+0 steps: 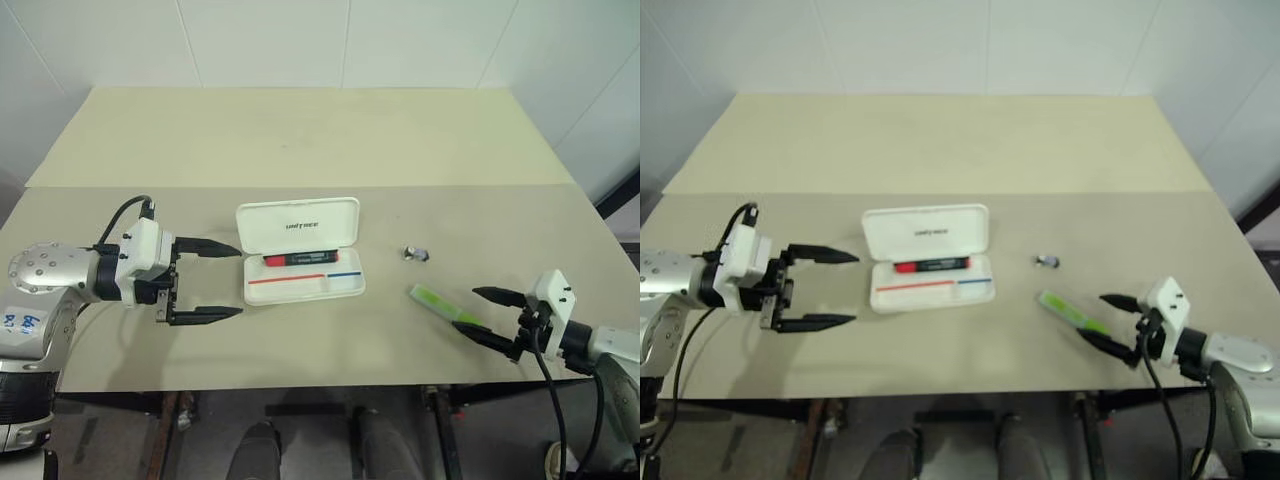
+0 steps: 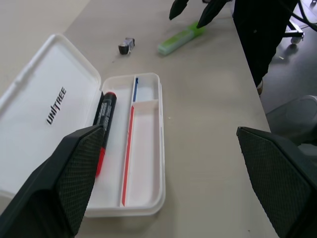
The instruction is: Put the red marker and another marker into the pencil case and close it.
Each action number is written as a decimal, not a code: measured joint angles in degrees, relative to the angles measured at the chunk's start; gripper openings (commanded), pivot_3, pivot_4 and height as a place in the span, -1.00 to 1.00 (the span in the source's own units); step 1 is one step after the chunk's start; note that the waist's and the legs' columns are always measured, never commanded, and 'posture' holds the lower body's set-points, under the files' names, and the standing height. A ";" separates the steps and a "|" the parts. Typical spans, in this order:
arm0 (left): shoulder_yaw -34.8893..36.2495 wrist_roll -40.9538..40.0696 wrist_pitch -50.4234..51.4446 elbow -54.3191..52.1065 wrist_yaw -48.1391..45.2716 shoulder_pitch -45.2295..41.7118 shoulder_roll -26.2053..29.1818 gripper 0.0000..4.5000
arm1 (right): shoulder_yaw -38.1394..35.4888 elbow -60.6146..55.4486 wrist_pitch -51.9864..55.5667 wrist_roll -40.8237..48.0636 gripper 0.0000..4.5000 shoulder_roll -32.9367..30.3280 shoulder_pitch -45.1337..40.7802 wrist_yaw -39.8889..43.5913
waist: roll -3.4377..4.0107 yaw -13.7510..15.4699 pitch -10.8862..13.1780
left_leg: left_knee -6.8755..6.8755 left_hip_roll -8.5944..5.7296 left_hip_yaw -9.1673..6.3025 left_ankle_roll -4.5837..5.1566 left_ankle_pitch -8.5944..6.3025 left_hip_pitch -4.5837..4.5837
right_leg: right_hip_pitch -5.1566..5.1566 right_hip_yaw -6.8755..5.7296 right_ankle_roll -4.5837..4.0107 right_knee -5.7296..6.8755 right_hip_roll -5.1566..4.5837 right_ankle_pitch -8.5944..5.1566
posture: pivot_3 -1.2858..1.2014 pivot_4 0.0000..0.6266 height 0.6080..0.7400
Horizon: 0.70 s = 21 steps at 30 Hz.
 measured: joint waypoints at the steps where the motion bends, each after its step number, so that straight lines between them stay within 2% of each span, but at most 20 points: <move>1: -0.03 0.10 -0.07 0.16 -0.07 -0.28 0.00 0.99 | 0.53 0.28 -0.07 -0.09 1.00 0.08 -0.17 0.27 | 0.00 0.00 0.00 | -0.01 0.00 0.00 0.00 0.00 0.00 | 0.00 -0.01 0.01 0.02 0.00 0.00 | 0.03 -0.52 1.00; 2: -0.11 0.20 -0.14 0.43 -0.15 -0.49 0.00 0.99 | 1.04 0.73 -0.19 -0.17 1.00 0.29 -0.24 0.46 | 0.00 -0.01 0.00 | -0.01 0.00 0.00 0.00 0.00 0.01 | 0.00 0.00 0.01 0.02 0.00 0.01 | 0.03 -0.52 1.00; 5: -0.31 0.46 -0.33 1.54 -0.58 -1.19 0.00 1.00 | 1.87 2.23 -0.48 -0.62 0.71 1.00 -0.24 0.78 | 0.00 -0.10 0.00 | 0.02 0.00 0.00 -0.01 0.00 0.00 | -0.01 0.00 0.04 0.02 0.00 0.02 | 0.03 -0.52 1.00; 11: -0.76 0.63 -1.08 1.72 -1.10 -2.80 0.00 1.00 | 3.23 2.73 -1.47 -1.11 -0.28 2.68 -0.36 0.75 | 0.01 -0.48 0.00 | 0.04 0.00 0.00 -0.01 0.00 0.02 | 0.01 0.00 0.05 0.05 0.00 0.03 | 0.03 -0.52 1.00; 13: -1.13 0.72 -1.21 1.99 -1.24 -2.80 0.00 1.00 | 3.22 2.70 -1.64 -1.20 -0.51 2.83 -0.28 0.55 | 0.01 -0.53 0.00 | 0.04 0.00 0.00 -0.01 0.00 0.02 | 0.01 0.00 0.05 0.05 0.00 0.03 | 0.03 -0.52 1.00; 21: -1.22 3.25 -6.05 8.59 -3.15 -2.94 0.32 1.00 | 3.41 1.98 -2.40 -2.31 -0.51 3.39 -2.48 -1.71 | 0.03 -0.82 0.01 | 0.07 0.00 0.01 0.00 0.01 0.05 | 0.00 0.02 0.05 0.11 0.00 0.03 | 0.03 -0.52 1.00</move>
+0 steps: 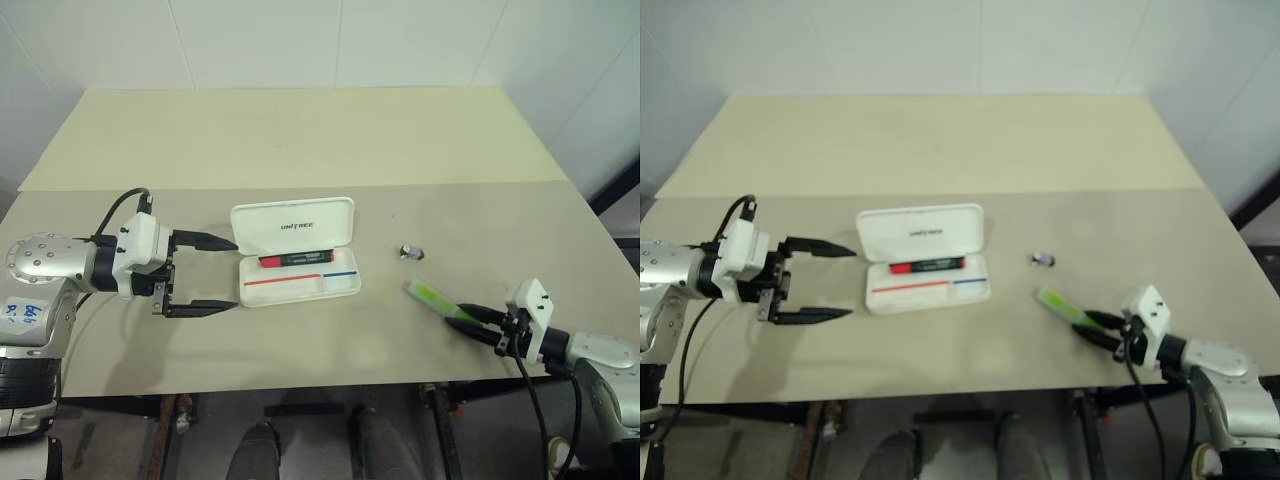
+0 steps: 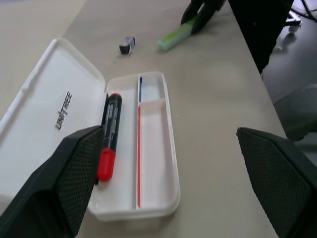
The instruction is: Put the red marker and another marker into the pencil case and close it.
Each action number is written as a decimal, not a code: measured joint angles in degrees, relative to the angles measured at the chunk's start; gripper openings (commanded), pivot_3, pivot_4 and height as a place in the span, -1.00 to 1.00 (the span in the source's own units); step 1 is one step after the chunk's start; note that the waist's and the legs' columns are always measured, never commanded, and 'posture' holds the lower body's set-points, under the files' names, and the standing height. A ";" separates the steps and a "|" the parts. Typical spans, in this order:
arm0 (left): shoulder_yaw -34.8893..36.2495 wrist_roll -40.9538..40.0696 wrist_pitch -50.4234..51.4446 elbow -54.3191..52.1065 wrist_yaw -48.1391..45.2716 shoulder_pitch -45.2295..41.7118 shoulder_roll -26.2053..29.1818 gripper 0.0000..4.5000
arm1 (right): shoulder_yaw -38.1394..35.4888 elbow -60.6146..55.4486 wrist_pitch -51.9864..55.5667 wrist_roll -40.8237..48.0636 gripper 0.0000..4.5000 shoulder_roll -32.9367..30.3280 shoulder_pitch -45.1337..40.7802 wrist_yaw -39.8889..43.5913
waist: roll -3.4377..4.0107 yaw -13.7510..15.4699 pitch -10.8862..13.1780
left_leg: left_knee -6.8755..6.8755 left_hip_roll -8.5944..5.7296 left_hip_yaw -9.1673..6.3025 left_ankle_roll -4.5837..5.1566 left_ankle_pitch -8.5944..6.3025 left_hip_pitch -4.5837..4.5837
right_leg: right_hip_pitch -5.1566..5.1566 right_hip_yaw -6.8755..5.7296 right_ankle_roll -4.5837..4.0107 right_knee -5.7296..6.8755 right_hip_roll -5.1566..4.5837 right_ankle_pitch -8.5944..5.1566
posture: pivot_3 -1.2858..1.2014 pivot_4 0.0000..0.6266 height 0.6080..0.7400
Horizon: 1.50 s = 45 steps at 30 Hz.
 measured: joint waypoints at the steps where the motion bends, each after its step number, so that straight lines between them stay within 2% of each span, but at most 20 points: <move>1: 0.00 0.58 -1.06 1.23 -0.23 0.00 0.12 1.00 | 0.29 -0.82 0.10 0.01 -0.51 0.00 -1.08 -0.04 | 0.00 -0.03 0.00 | 0.00 0.00 0.00 0.00 0.00 0.01 | 0.00 0.00 0.00 0.01 0.00 0.00 | 0.03 -0.52 1.00; 11: 0.25 3.43 -7.88 8.74 -1.32 0.54 0.98 1.00 | 9.22 -8.31 2.91 0.41 -0.51 1.12 -14.79 1.54 | 0.04 0.14 0.03 | -0.06 0.00 -0.02 -0.01 0.00 -0.03 | -0.09 -0.03 0.06 0.15 0.00 0.03 | 0.03 -0.52 1.00; 15: 0.21 3.47 -8.35 8.41 -1.30 1.48 0.86 1.00 | 16.99 -7.00 2.86 -0.76 -0.51 6.79 -24.84 4.24 | 0.06 -0.28 0.04 | -0.05 0.03 -0.02 -0.01 0.00 -0.01 | -0.14 -0.04 0.20 0.29 0.01 0.11 | 0.03 -0.52 1.00; 18: 0.13 3.48 -8.56 8.33 -1.26 1.84 0.86 1.00 | 20.88 -5.30 2.38 -1.30 -0.51 9.52 -28.91 6.76 | 0.07 -0.01 0.05 | -0.11 0.03 -0.04 -0.01 0.00 -0.03 | -0.18 -0.08 0.36 0.33 0.01 0.17 | 0.03 -0.52 1.00; 26: 0.36 3.36 -8.55 5.86 0.00 4.38 0.66 1.00 | 27.72 6.88 -4.35 -5.82 -0.51 15.90 -35.97 12.87 | 0.09 0.03 0.06 | -0.14 0.05 -0.05 -0.06 -0.04 -0.05 | -0.22 -0.13 0.56 0.39 0.01 0.26 | 0.03 -0.52 1.00; 30: 1.34 3.34 -8.36 5.62 0.62 5.78 0.72 1.00 | 28.33 11.67 -7.13 -7.78 -0.51 17.36 -37.83 14.43 | 0.09 -0.02 0.06 | -0.13 0.05 -0.05 -0.06 -0.04 -0.04 | -0.24 -0.14 0.61 0.42 0.01 0.28 | 0.03 -0.52 1.00; 37: 2.35 3.24 -7.93 2.87 2.06 9.17 0.73 1.00 | 29.60 27.64 -13.93 -12.68 -0.51 24.97 -46.51 15.51 | 0.11 -1.42 0.07 | -0.13 0.06 -0.07 -0.06 -0.03 0.02 | -0.25 -0.16 0.60 0.61 0.02 0.27 | 0.03 -0.52 1.00; 45: 2.41 3.24 -7.34 1.87 3.08 9.29 0.73 1.00 | 30.24 35.08 -17.70 -15.37 -0.51 29.33 -49.61 17.53 | 0.12 -1.60 0.07 | -0.15 0.06 -0.07 -0.06 -0.04 0.01 | -0.31 -0.16 0.62 0.80 0.02 0.26 | 0.03 -0.52 1.00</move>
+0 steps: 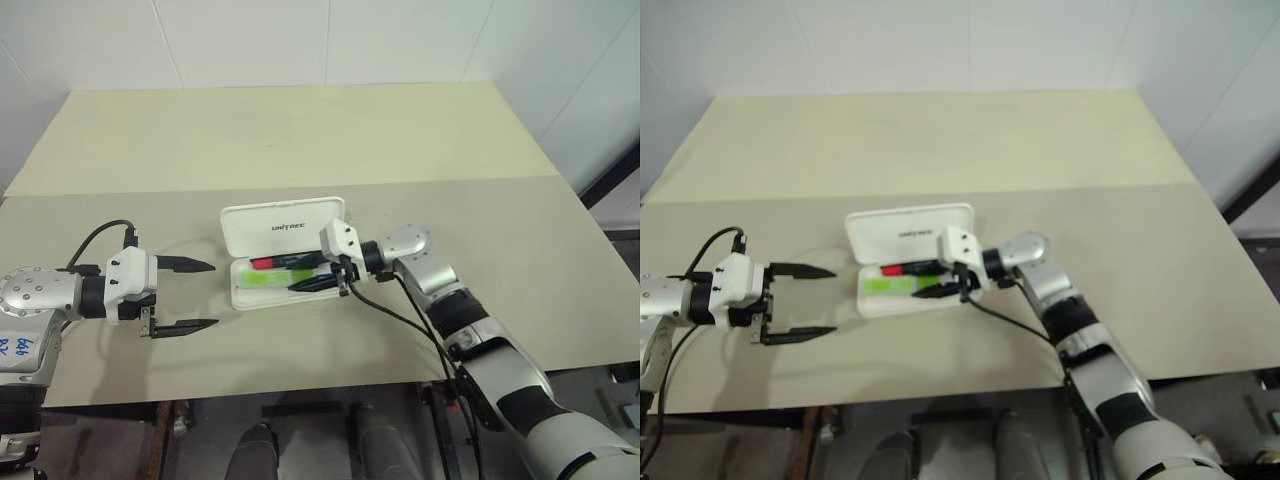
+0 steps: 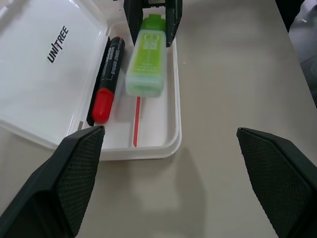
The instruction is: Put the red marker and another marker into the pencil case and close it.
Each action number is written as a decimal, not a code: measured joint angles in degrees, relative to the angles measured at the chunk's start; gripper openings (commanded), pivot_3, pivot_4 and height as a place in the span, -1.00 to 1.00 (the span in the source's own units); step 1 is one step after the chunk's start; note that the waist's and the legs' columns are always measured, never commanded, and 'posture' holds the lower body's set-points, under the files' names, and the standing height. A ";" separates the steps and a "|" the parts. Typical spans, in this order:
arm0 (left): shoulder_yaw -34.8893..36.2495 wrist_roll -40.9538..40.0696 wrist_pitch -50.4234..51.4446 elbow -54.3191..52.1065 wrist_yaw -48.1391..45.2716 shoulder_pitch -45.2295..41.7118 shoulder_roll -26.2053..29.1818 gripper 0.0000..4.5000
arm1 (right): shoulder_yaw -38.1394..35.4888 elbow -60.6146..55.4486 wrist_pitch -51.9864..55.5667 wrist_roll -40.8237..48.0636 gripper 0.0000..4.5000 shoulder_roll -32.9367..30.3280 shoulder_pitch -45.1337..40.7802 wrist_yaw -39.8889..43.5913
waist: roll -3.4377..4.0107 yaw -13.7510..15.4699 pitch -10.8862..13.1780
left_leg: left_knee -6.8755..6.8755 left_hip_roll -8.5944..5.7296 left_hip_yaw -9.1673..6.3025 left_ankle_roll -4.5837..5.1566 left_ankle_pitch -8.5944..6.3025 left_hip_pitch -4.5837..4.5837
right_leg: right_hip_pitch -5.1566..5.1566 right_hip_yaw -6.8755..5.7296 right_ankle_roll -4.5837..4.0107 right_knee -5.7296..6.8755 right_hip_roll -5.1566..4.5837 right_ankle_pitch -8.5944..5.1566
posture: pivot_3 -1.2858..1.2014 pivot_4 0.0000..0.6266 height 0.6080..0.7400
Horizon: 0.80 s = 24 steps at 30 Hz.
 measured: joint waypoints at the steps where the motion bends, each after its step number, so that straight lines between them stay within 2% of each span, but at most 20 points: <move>1: 0.00 0.00 0.00 0.00 0.17 0.00 0.00 1.00 | 0.13 0.49 -0.09 -0.27 -0.51 0.44 -0.01 0.16 | 0.00 -0.01 0.00 | 0.01 0.00 0.00 0.00 0.00 0.00 | 0.00 0.00 0.00 0.00 0.00 0.00 | 0.03 -0.52 1.00; 13: -0.01 -0.01 0.45 -0.55 1.42 0.55 -0.25 1.00 | 0.89 8.00 -4.24 -3.63 -0.51 5.06 -2.11 0.32 | 0.01 -0.06 0.00 | 0.02 0.00 0.00 0.00 0.00 0.01 | -0.05 0.00 -0.01 0.06 0.01 -0.02 | 0.03 -0.52 1.00; 24: 0.00 -0.22 0.66 -2.27 2.32 2.36 -0.29 1.00 | 0.50 14.18 -7.01 -4.51 -0.51 4.32 -5.52 0.87 | 0.02 -0.13 0.01 | 0.02 0.00 0.00 0.00 0.00 0.01 | -0.06 0.00 -0.03 0.05 0.01 -0.03 | 0.03 -0.52 1.00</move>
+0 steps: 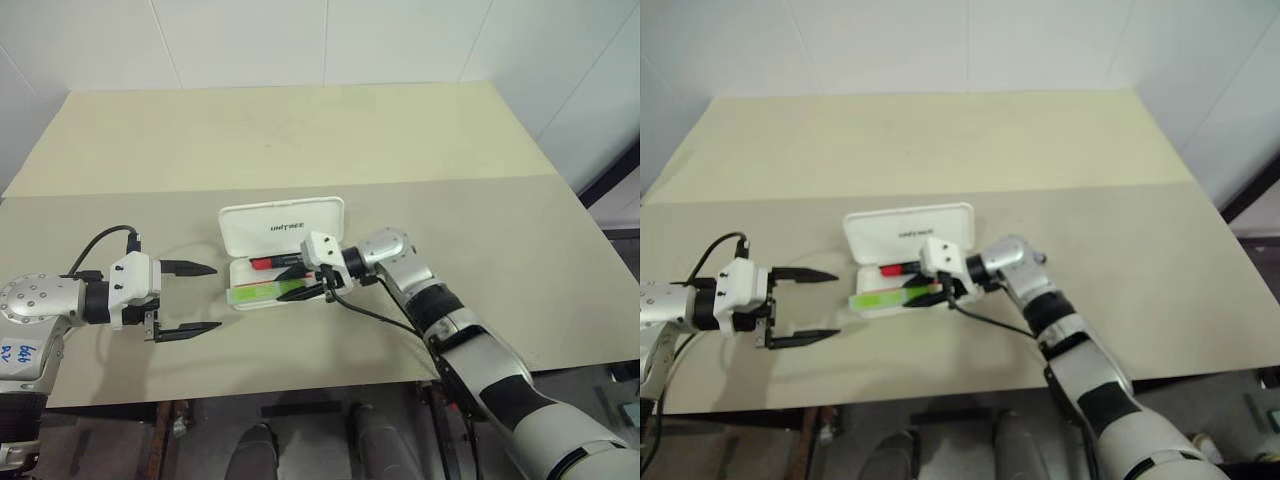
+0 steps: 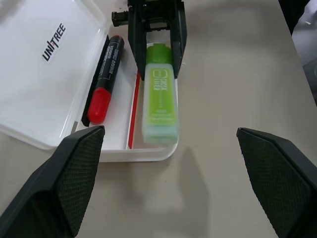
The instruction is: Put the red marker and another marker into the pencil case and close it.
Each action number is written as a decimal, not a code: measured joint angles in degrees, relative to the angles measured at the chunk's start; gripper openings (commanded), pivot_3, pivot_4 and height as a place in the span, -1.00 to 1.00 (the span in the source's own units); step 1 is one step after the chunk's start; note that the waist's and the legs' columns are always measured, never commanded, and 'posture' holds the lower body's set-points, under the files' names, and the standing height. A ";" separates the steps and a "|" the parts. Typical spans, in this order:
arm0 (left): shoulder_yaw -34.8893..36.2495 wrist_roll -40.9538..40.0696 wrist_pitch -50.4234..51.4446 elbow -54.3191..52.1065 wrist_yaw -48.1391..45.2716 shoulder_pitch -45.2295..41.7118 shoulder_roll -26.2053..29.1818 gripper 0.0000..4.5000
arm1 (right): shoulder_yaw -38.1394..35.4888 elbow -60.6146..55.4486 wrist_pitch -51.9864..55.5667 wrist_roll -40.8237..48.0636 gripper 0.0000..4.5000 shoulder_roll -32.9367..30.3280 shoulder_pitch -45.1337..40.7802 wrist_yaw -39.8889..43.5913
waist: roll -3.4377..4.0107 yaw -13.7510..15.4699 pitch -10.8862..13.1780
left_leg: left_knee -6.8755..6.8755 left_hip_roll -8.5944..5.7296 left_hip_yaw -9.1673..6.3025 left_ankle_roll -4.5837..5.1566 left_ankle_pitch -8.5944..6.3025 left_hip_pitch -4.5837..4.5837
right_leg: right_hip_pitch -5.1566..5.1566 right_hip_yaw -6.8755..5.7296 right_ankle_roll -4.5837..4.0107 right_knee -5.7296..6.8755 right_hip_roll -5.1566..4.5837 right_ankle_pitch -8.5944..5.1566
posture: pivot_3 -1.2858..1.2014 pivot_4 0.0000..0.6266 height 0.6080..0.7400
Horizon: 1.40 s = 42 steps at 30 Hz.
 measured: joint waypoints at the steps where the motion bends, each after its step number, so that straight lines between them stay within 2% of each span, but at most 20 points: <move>1: 0.00 0.00 0.01 0.00 0.08 0.04 0.00 1.00 | -0.25 0.28 -0.46 -0.17 -0.51 -0.28 -0.33 0.17 | 0.00 -0.01 0.00 | 0.00 0.00 0.00 0.00 0.00 0.00 | 0.00 0.00 0.00 0.00 0.00 0.00 | 0.03 -0.52 1.00; 7: 0.00 -0.01 0.01 -0.02 0.35 0.06 0.00 1.00 | -1.15 2.42 -2.12 -0.75 -0.51 -0.33 -0.51 0.53 | 0.00 -0.04 0.00 | -0.01 0.00 0.00 0.00 0.00 0.00 | 0.00 0.00 0.00 0.00 0.00 0.00 | 0.03 -0.52 1.00; 12: 0.00 -0.01 0.01 -0.01 0.36 0.04 0.00 1.00 | -1.77 2.70 -3.12 -0.97 0.24 0.13 -0.52 0.38 | 0.00 -0.05 0.00 | 0.00 0.00 0.00 0.00 0.00 0.00 | 0.00 0.00 0.00 0.01 0.00 -0.01 | 0.03 -0.52 1.00; 15: 0.00 -0.01 0.01 -0.01 0.37 0.02 0.00 1.00 | -1.86 3.13 -3.64 -1.33 0.75 0.59 -0.52 0.24 | 0.00 -0.06 0.00 | 0.00 0.00 0.00 0.00 0.00 0.01 | 0.00 0.00 0.00 0.01 0.00 0.00 | 0.03 -0.52 1.00; 17: 0.00 -0.01 0.01 -0.01 0.37 0.02 0.00 1.00 | -2.00 3.18 -3.69 -1.34 0.99 0.78 -0.52 0.24 | 0.01 -0.07 0.00 | 0.00 0.00 0.00 0.00 0.00 0.00 | 0.00 0.00 0.00 0.01 0.00 -0.01 | 0.03 -0.52 1.00; 22: -0.01 -0.01 0.01 0.04 0.33 -0.08 -0.01 1.00 | -4.21 0.29 -1.52 0.51 0.99 0.70 -0.77 0.39 | 0.03 -0.04 0.02 | -0.01 0.00 0.00 0.00 0.00 0.00 | -0.02 0.00 0.00 0.02 0.00 -0.01 | 0.03 -0.52 1.00; 27: -0.14 -0.06 0.53 0.06 0.44 -0.98 -0.36 1.00 | -7.22 -14.85 5.94 5.42 0.99 -1.20 -0.43 0.00 | 0.03 0.11 0.02 | -0.03 0.00 -0.01 0.00 0.00 -0.02 | -0.04 0.00 0.02 0.21 0.00 -0.02 | 0.03 -0.52 1.00; 31: -0.23 -0.55 1.98 -0.27 1.16 -1.33 -1.48 1.00 | -9.63 -34.15 18.84 11.68 0.99 -5.86 8.64 -2.77 | 0.02 0.74 0.01 | -0.02 -0.01 -0.07 -0.07 -0.04 -0.14 | -0.03 -0.02 0.07 0.15 -0.01 -0.09 | 0.03 -0.52 1.00; 35: -0.49 -1.15 3.15 -1.14 1.88 -1.35 -2.53 1.00 | -13.50 -48.09 28.50 14.59 0.99 -14.34 19.43 -7.61 | 0.00 1.20 0.00 | -0.04 -0.01 -0.06 -0.10 -0.07 -0.13 | -0.04 -0.02 0.03 -0.12 -0.01 -0.16 | 0.03 -0.52 1.00; 38: -0.63 -1.17 3.45 -1.88 2.23 -1.23 -2.95 1.00 | -17.66 -50.84 31.41 14.92 0.99 -19.41 25.15 -11.34 | 0.00 1.34 0.01 | -0.02 -0.01 -0.01 -0.10 -0.07 -0.08 | -0.03 0.00 -0.03 -0.15 -0.01 -0.19 | 0.03 -0.52 1.00; 42: -0.72 -1.17 3.47 -2.08 2.22 -1.27 -3.30 1.00 | -21.74 -47.79 30.34 14.87 0.99 -24.21 28.32 -12.84 | 0.00 0.90 0.01 | 0.01 -0.01 0.01 -0.08 -0.06 -0.05 | 0.00 0.03 -0.24 -0.19 -0.01 -0.30 | 0.03 -0.52 1.00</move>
